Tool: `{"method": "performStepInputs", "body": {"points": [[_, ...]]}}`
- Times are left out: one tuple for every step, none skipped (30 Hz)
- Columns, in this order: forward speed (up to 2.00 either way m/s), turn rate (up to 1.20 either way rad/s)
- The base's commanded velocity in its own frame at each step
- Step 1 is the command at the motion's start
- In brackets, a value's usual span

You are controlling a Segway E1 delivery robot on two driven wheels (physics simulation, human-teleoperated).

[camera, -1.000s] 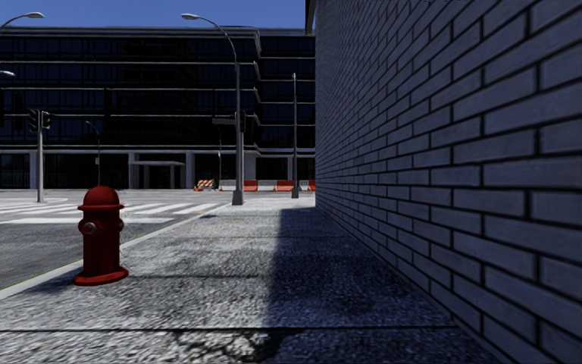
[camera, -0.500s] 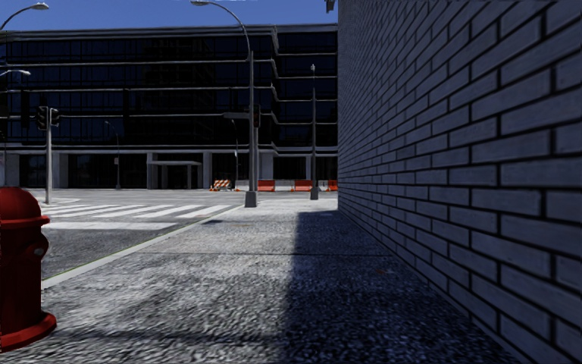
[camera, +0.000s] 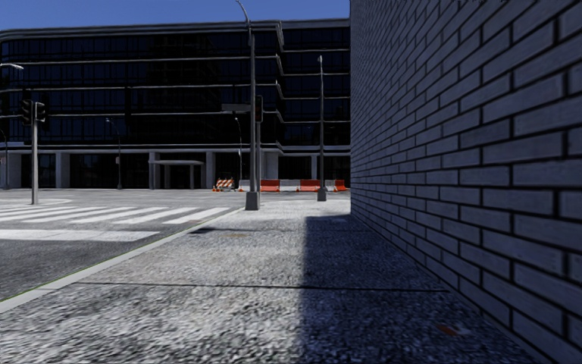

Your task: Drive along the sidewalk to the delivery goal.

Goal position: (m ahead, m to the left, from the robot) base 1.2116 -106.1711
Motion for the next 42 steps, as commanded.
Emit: {"method": "performStepInputs", "body": {"points": [[2.0,0.0],[2.0,0.0],[2.0,0.0],[2.0,0.0],[2.0,0.0],[2.0,0.0],[2.0,0.0],[2.0,0.0],[2.0,0.0],[2.0,0.0],[2.0,0.0],[2.0,0.0],[2.0,0.0],[2.0,0.0],[2.0,0.0],[2.0,0.0],[2.0,0.0],[2.0,0.0],[2.0,0.0],[2.0,0.0],[2.0,-0.31],[2.0,-0.8],[2.0,-0.8],[2.0,-0.95],[2.0,-1.01],[2.0,-0.16],[2.0,-0.04],[2.0,-0.01],[2.0,-0.01],[2.0,0.0],[2.0,0.0],[2.0,0.0],[2.0,0.0],[2.0,0.0],[2.0,0.0],[2.0,0.0],[2.0,0.0],[2.0,0.0],[2.0,0.0],[2.0,0.0],[2.0,0.0],[2.0,0.0]]}}
